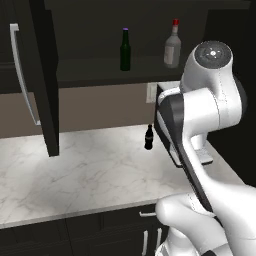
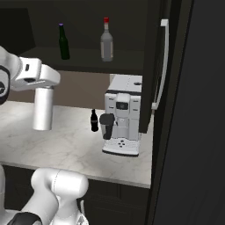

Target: Sort all alcoholic drinks to one cabinet, and non-alcoholic drinks to the other.

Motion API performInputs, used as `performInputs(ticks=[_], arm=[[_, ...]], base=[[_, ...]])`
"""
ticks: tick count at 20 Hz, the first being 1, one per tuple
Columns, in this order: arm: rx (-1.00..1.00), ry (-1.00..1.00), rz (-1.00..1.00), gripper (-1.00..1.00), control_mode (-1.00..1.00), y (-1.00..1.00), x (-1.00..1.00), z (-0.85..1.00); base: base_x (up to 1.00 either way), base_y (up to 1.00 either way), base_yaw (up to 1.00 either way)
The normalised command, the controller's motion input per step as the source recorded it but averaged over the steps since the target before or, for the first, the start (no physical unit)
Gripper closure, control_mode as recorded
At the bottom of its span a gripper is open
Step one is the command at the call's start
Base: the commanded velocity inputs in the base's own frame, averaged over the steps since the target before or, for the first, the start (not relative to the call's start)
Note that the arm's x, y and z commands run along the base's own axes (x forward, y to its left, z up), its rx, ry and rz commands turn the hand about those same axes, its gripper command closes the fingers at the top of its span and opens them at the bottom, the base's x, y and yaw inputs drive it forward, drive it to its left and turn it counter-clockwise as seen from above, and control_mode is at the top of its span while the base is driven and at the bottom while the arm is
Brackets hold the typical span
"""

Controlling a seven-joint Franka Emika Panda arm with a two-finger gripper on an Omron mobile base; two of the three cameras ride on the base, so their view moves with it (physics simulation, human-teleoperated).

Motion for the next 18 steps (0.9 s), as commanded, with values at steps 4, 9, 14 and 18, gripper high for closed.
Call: performInputs(ticks=[4,9,14,18], arm=[[0.00,0.00,0.12,1.00,-1.00,-0.12,-0.11,0.00],[0.00,0.00,0.06,1.00,-1.00,-0.10,-0.02,-0.02],[0.00,0.00,0.00,1.00,-1.00,0.00,0.00,0.00],[0.00,0.00,0.00,1.00,1.00,0.00,0.00,0.00]], base=[[0.00,0.00,0.00],[0.00,0.00,0.00],[0.00,0.00,0.00],[-0.62,0.00,0.00]])
